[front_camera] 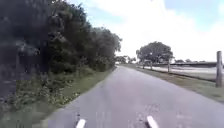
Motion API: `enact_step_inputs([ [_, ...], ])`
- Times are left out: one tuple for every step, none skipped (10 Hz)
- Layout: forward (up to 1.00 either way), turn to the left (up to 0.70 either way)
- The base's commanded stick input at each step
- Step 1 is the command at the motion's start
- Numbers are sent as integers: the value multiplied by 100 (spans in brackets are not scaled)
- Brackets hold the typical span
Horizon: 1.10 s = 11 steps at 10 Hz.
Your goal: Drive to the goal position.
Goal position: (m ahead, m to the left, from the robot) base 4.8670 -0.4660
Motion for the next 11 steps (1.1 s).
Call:
enact_step_inputs([
  [70,0],
  [70,0],
  [70,0],
  [70,0],
  [70,0],
  [70,0],
  [70,0],
  [70,0],
  [70,0],
  [70,0],
  [70,0],
])
